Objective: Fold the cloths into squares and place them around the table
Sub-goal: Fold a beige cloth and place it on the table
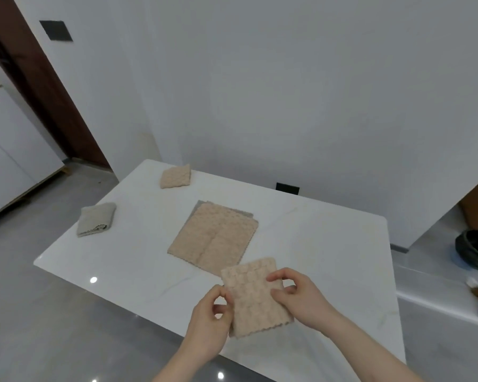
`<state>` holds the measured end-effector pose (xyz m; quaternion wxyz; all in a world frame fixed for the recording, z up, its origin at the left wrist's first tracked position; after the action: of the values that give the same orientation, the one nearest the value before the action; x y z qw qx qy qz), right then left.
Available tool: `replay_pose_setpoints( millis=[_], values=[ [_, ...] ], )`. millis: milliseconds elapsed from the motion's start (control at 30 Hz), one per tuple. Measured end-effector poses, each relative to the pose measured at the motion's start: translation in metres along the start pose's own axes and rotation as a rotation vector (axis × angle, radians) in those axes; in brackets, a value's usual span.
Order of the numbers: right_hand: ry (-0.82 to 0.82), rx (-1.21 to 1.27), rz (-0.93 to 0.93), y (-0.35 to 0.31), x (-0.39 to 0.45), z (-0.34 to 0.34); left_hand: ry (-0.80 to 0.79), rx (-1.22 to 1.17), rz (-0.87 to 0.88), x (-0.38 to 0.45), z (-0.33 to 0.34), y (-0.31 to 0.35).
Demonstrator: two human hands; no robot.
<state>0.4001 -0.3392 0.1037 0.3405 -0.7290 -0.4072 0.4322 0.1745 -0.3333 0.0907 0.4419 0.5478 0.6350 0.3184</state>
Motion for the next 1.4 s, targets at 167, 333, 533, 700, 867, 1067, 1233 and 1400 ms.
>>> replay_pose_setpoints(
  millis=[167, 333, 533, 700, 867, 1067, 1233, 1400],
  values=[
    [0.029, -0.002, 0.010, 0.008, 0.004, -0.019, -0.055, 0.031, -0.047, 0.015, 0.020, 0.003],
    [0.048, -0.026, 0.025, 0.019, 0.010, -0.050, -0.104, -0.013, -0.050, 0.016, 0.051, 0.015],
    [0.069, -0.021, 0.012, 0.037, 0.029, -0.082, -0.115, 0.034, -0.039, 0.010, 0.087, 0.023],
    [0.035, -0.049, -0.031, 0.058, 0.050, -0.114, -0.057, 0.005, -0.069, 0.009, 0.124, 0.037],
    [-0.017, -0.090, -0.168, 0.078, 0.068, -0.171, 0.011, -0.029, -0.125, -0.008, 0.188, 0.057],
    [-0.122, -0.154, -0.219, 0.113, 0.090, -0.244, 0.088, -0.033, -0.161, -0.046, 0.273, 0.082],
    [-0.209, -0.162, -0.234, 0.113, 0.101, -0.258, 0.128, 0.008, -0.174, -0.068, 0.291, 0.088],
    [-0.238, -0.144, -0.254, 0.109, 0.100, -0.245, 0.163, 0.020, -0.159, -0.065, 0.279, 0.081]
  ],
)
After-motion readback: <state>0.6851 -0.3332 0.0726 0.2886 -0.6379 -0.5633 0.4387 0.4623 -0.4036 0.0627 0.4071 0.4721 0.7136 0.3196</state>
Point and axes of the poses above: each hand's wrist, its own x-axis towards the middle knuckle, its own z-axis out of the palm, y = z × x, the point moved 3 cm from there along x, towards the middle knuckle, and after that the axes turned 14 degrees about y, right-handed, at the moved point
